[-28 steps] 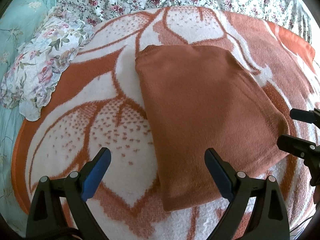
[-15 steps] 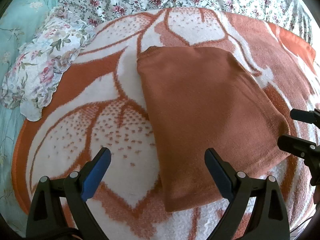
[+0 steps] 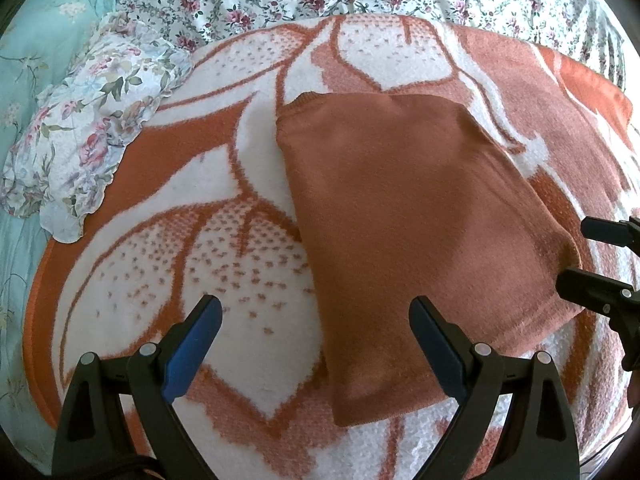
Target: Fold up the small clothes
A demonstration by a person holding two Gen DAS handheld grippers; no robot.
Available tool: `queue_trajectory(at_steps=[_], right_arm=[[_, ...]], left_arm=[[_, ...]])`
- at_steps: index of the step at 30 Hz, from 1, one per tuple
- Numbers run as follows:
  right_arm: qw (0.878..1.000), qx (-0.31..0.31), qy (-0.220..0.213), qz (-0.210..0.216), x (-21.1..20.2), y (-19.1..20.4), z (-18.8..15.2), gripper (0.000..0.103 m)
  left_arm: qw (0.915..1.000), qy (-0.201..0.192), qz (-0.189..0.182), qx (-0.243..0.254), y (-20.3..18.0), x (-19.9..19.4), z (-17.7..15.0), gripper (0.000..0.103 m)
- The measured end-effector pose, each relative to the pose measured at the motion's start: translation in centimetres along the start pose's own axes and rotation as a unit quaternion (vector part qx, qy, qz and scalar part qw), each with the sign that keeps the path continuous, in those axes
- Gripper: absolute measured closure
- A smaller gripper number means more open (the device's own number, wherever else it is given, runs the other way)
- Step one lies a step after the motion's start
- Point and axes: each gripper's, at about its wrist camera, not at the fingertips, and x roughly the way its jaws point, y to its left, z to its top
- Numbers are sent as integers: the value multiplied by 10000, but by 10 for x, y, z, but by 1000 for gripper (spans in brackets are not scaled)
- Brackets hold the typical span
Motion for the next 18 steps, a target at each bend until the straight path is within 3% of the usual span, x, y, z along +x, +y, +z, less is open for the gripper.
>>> queue_trajectory(at_steps=[18], right_arm=[[10000, 17, -2, -10, 1, 0, 2, 4]], left_arm=[[10000, 24, -28, -42, 9, 6, 4, 8]])
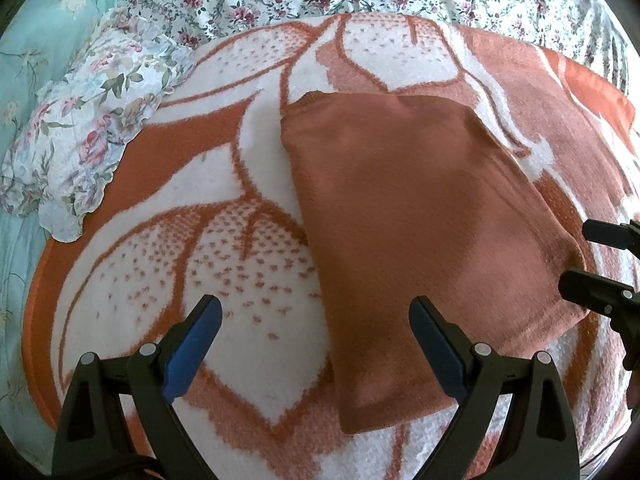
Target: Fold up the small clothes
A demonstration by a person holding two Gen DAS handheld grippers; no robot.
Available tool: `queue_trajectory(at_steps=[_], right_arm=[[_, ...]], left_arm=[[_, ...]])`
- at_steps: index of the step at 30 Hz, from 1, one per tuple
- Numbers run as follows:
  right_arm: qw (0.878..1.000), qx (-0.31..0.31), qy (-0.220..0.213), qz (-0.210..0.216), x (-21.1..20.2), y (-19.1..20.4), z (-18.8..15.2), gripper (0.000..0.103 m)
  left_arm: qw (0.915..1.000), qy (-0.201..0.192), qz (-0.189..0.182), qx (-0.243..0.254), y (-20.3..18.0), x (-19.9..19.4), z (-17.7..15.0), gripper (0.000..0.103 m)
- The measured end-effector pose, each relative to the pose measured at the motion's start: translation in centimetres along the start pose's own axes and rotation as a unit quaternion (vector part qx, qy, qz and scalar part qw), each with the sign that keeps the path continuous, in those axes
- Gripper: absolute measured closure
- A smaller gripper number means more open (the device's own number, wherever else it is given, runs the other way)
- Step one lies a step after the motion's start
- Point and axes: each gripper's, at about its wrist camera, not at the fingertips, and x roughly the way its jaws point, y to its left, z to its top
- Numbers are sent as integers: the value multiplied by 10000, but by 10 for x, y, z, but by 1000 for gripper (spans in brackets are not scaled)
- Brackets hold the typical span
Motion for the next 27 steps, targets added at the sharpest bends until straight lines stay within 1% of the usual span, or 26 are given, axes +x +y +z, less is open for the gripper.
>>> queue_trajectory(at_steps=[8, 21, 25, 27], right_arm=[[9999, 110, -21, -21, 7, -10, 13, 4], [9999, 97, -8, 38, 11, -13, 19, 4], [9999, 111, 4, 36, 13, -13, 20, 4], [9999, 117, 22, 26, 13, -13, 19, 4]], left_arm=[[10000, 25, 30, -57, 2, 5, 3, 8], [9998, 101, 91, -137, 8, 14, 9, 8], [9997, 12, 106, -240, 15, 13, 9, 8], [9996, 31, 56, -267, 16, 15, 9, 8]])
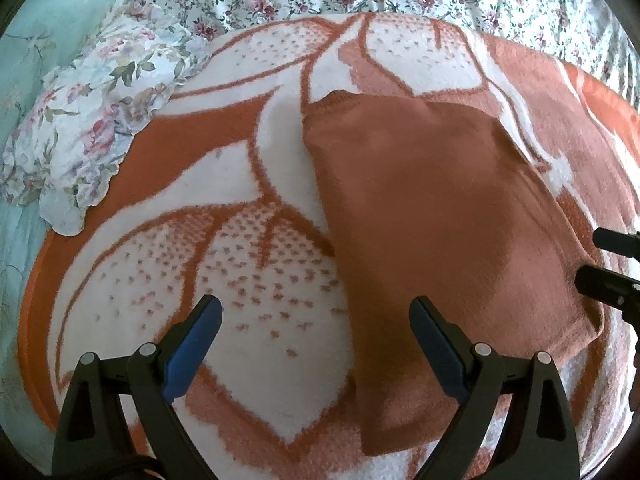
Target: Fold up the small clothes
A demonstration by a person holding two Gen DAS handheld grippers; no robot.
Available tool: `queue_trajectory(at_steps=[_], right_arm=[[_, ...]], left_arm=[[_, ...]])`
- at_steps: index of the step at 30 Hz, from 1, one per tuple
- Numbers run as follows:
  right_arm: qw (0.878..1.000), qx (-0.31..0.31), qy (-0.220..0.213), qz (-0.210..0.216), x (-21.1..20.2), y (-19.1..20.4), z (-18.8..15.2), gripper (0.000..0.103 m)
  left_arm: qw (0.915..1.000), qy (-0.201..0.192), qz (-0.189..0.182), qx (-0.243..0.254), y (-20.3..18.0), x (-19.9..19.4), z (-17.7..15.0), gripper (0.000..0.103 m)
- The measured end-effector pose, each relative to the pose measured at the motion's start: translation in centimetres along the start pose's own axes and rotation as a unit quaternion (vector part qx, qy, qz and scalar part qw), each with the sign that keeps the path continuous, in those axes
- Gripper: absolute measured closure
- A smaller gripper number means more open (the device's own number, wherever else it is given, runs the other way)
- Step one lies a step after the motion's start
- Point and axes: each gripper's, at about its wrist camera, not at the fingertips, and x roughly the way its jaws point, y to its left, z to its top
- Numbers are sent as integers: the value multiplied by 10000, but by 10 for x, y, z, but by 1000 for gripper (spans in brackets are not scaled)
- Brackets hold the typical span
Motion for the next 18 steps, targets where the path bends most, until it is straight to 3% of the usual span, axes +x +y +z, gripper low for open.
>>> queue_trajectory(at_steps=[18], right_arm=[[10000, 63, -60, 48, -1, -3, 3, 4]], left_arm=[[9999, -29, 127, 30, 5, -2, 3, 8]])
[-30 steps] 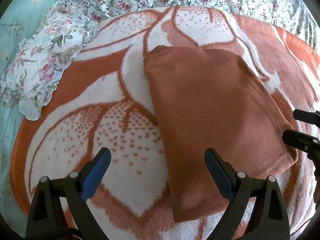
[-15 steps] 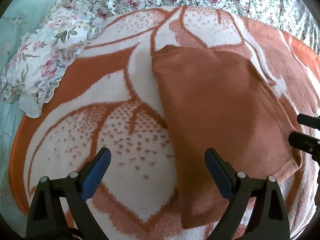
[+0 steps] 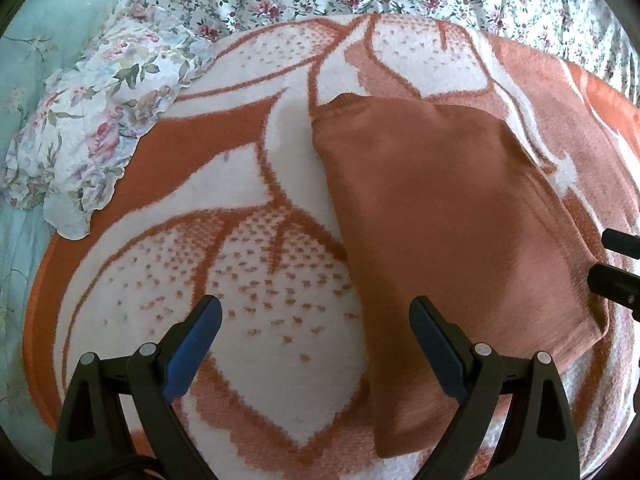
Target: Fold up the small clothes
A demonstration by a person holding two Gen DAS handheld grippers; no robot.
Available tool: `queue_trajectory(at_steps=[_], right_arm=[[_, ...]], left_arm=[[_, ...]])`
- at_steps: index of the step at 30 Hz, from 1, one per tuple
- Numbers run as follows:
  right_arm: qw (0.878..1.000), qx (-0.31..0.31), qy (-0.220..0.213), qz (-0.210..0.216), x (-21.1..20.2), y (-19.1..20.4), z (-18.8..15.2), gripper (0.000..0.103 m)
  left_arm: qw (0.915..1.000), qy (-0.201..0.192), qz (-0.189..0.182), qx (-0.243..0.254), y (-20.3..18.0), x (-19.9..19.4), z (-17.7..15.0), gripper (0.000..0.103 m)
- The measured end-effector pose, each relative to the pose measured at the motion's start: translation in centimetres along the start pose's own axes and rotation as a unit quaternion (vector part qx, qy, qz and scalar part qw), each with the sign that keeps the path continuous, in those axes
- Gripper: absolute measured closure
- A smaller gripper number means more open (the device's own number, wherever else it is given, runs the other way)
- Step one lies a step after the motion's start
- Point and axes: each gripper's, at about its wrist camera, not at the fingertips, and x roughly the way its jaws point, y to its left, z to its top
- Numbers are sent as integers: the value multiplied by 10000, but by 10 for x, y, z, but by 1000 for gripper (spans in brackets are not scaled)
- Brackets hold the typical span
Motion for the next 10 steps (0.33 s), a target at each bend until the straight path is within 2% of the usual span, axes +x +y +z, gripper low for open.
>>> queue_trajectory(at_steps=[10], right_arm=[[9999, 77, -90, 19, -6, 1, -6, 4]], left_arm=[[9999, -114, 70, -86, 4, -8, 0, 8]])
